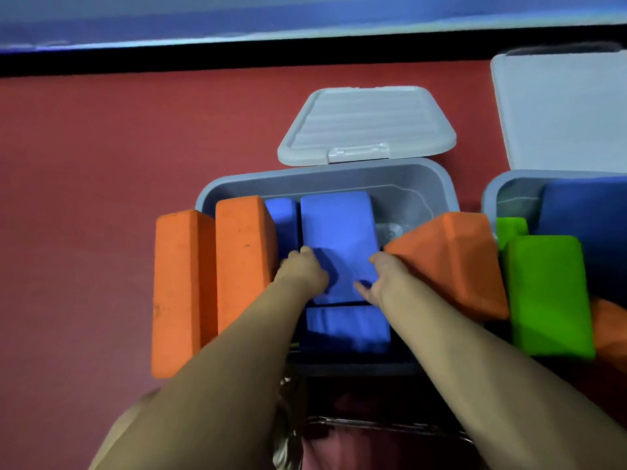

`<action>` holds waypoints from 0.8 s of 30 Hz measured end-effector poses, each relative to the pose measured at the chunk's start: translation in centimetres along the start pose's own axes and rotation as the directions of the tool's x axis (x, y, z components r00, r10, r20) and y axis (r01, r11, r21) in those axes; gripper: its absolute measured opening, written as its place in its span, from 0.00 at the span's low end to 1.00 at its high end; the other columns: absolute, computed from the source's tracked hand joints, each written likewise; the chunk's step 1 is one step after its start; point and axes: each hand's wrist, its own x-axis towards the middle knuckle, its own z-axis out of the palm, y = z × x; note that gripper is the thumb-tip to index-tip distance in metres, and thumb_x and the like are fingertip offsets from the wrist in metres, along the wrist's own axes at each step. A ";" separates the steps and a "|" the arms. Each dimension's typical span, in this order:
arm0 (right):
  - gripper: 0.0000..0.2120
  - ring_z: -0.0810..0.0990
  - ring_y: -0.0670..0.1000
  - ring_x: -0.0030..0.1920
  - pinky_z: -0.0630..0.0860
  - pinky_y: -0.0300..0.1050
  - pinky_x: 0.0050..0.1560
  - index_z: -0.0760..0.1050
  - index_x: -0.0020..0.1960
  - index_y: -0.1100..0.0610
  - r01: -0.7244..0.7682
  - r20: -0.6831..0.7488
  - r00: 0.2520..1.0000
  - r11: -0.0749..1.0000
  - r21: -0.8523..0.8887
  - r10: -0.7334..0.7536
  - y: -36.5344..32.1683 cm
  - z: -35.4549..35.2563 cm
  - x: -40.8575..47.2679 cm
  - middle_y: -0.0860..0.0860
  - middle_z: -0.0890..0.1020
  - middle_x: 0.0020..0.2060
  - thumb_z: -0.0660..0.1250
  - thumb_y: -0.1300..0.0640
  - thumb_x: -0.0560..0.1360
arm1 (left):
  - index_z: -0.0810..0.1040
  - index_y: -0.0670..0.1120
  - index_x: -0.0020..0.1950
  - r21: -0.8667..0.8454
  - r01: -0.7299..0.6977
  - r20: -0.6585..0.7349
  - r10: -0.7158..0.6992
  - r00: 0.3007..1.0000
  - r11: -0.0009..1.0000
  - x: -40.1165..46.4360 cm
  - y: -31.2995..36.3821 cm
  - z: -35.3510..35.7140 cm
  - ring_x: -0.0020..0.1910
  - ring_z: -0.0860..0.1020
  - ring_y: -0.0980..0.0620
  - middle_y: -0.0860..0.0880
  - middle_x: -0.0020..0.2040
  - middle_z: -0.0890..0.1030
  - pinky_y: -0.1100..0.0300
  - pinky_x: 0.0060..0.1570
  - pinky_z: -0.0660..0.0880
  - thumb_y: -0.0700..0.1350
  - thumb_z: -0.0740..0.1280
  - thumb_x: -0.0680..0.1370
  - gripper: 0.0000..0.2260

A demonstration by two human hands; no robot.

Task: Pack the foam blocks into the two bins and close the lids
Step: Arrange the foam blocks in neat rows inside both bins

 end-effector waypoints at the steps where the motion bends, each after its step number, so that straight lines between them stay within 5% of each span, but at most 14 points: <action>1: 0.19 0.69 0.57 0.60 0.71 0.55 0.60 0.67 0.69 0.58 -0.012 0.001 1.000 1.000 0.012 0.012 0.1 0.1 0.0 0.55 0.68 0.66 0.59 0.61 0.79 | 0.61 0.36 0.71 -0.090 0.043 0.013 -0.042 0.999 0.995 0.4 -0.5 0.1 0.67 0.70 0.37 0.35 0.69 0.68 0.52 0.62 0.68 0.45 0.60 0.80 0.23; 4: 0.19 0.72 0.55 0.59 0.75 0.50 0.58 0.67 0.68 0.58 -0.048 0.013 0.999 0.999 0.002 0.048 0.1 -0.5 0.0 0.55 0.68 0.58 0.62 0.59 0.78 | 0.65 0.33 0.70 -0.405 0.176 0.018 -0.184 0.983 0.897 1.6 -1.7 0.1 0.65 0.73 0.39 0.36 0.67 0.72 0.53 0.63 0.69 0.47 0.62 0.80 0.24; 6: 0.17 0.76 0.51 0.50 0.77 0.42 0.45 0.70 0.64 0.58 -0.074 -0.005 0.997 0.997 -0.004 0.074 0.0 -1.2 -0.2 0.54 0.70 0.51 0.64 0.58 0.76 | 0.67 0.34 0.70 -0.570 0.197 0.044 -0.210 0.977 0.798 2.1 -1.8 0.2 0.63 0.73 0.39 0.37 0.66 0.73 0.52 0.61 0.70 0.48 0.62 0.80 0.23; 10: 0.07 0.71 0.46 0.34 0.68 0.38 0.33 0.72 0.52 0.56 -0.062 0.023 0.998 0.996 -0.061 0.063 0.4 -2.4 -0.5 0.51 0.72 0.42 0.66 0.58 0.75 | 0.64 0.37 0.73 -0.693 0.232 0.122 -0.206 0.971 0.683 2.2 -1.6 0.6 0.68 0.69 0.39 0.41 0.71 0.69 0.51 0.64 0.66 0.52 0.61 0.81 0.26; 13: 0.12 0.71 0.46 0.35 0.68 0.39 0.36 0.73 0.56 0.55 0.004 0.067 0.998 0.989 -0.146 0.006 1.2 -2.8 -1.3 0.49 0.73 0.40 0.69 0.56 0.73 | 0.63 0.41 0.74 -0.768 0.265 0.175 -0.208 0.962 0.583 1.8 -1.5 0.3 0.69 0.68 0.40 0.43 0.73 0.67 0.48 0.68 0.65 0.57 0.60 0.80 0.28; 16: 0.19 0.74 0.48 0.49 0.70 0.43 0.51 0.74 0.61 0.57 0.086 0.107 0.992 0.967 -0.241 -0.062 2.0 -3.1 -2.1 0.49 0.77 0.51 0.71 0.53 0.72 | 0.64 0.46 0.74 -0.845 0.321 0.253 -0.210 0.944 0.427 1.5 -2.1 -0.5 0.67 0.70 0.42 0.45 0.71 0.69 0.46 0.65 0.67 0.64 0.59 0.77 0.31; 19: 0.15 0.75 0.50 0.44 0.72 0.53 0.63 0.76 0.57 0.58 0.208 0.140 0.974 0.941 -0.267 -0.176 2.5 -3.4 -2.7 0.49 0.78 0.43 0.72 0.57 0.72 | 0.68 0.42 0.70 -0.881 0.360 0.328 -0.152 0.932 0.307 1.1 -2.9 -1.4 0.62 0.71 0.45 0.45 0.64 0.73 0.51 0.57 0.68 0.69 0.54 0.76 0.35; 24: 0.38 0.79 0.53 0.53 0.76 0.53 0.58 0.66 0.59 0.53 0.532 0.093 0.839 0.773 -0.345 -0.535 3.2 -3.2 -4.6 0.53 0.77 0.56 0.79 0.47 0.54 | 0.72 0.38 0.57 -0.891 0.375 0.357 -0.114 0.927 0.256 0.8 -2.7 -1.8 0.62 0.75 0.47 0.48 0.59 0.75 0.55 0.44 0.71 0.70 0.54 0.75 0.35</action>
